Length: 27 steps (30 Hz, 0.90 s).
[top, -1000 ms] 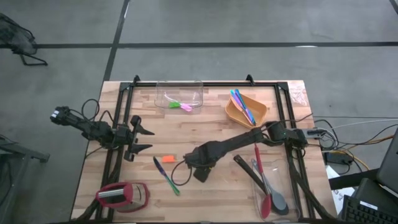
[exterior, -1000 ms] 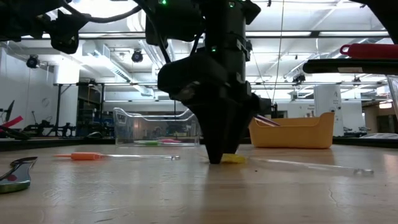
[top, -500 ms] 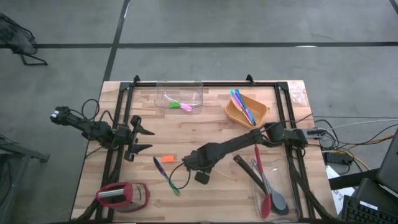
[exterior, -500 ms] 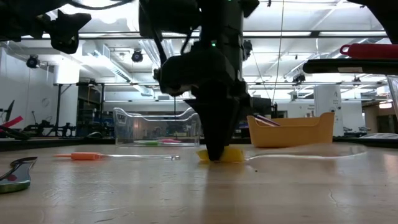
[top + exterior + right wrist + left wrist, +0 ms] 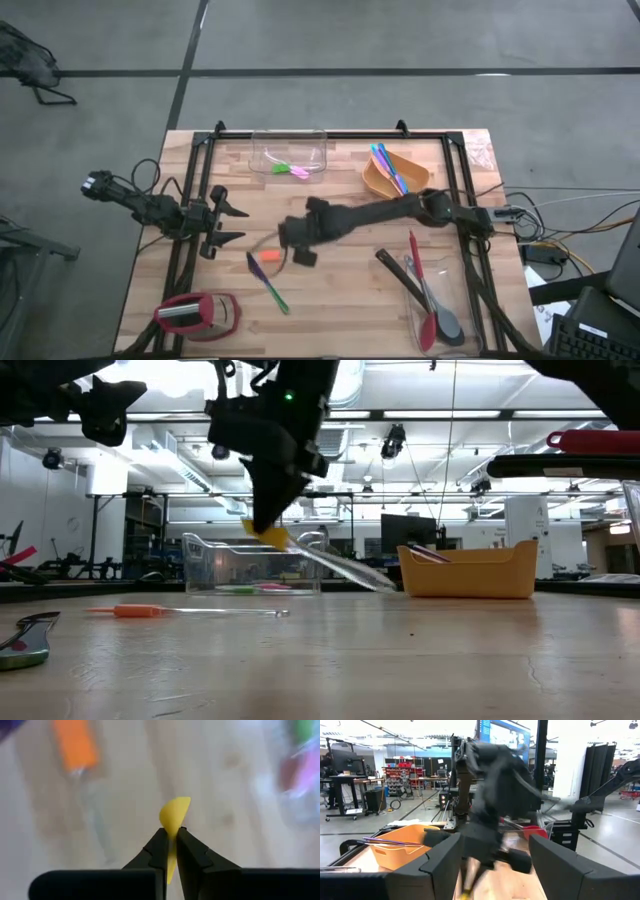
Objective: Pick & Place Kitchen Items
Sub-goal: Put the yellow spatula into the top transparent bin
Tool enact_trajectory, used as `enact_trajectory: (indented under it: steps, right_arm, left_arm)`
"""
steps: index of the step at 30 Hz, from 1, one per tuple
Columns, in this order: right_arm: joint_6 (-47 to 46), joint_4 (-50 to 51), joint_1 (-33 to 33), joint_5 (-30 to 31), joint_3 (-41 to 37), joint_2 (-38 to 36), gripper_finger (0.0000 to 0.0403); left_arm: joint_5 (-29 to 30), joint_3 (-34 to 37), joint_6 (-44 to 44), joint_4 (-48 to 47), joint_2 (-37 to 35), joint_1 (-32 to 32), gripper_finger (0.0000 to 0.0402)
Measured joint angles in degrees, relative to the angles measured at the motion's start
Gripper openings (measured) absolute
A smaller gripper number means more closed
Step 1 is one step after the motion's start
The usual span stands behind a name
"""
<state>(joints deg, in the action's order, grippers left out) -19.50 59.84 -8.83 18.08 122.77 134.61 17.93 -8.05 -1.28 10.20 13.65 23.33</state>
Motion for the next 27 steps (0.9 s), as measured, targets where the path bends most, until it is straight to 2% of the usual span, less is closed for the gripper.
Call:
enact_trajectory:
  steps: [7, 12, 17, 22, 27]
  right_arm:
    - [11.23, -0.12, 6.31, 1.87, 6.55, -0.11, 0.0021]
    - [25.64, -3.8, 11.62, 6.41, 10.36, -0.28, 0.0021]
    - [38.89, -11.28, 15.49, 6.44, 11.88, -0.28, 0.0022]
    - [43.17, -17.17, 18.81, 6.42, 11.93, -0.28, 0.0022]
    - [42.83, -21.68, 20.4, 6.3, 11.93, -0.31, 0.0022]
  left_arm:
    - [-0.02, 0.0, 0.0, -0.01, 0.0, -0.01, 0.0236]
    - [-0.01, 0.0, 0.0, 0.0, 0.0, -0.02, 0.0236]
    - [0.0, 0.0, 0.0, 0.0, 0.0, -0.01, 0.0236]
    - [0.0, 0.0, 0.0, 0.0, 0.0, 0.0, 0.0236]
    - [-0.02, 0.0, 0.0, 0.0, 0.0, -0.02, 0.0236]
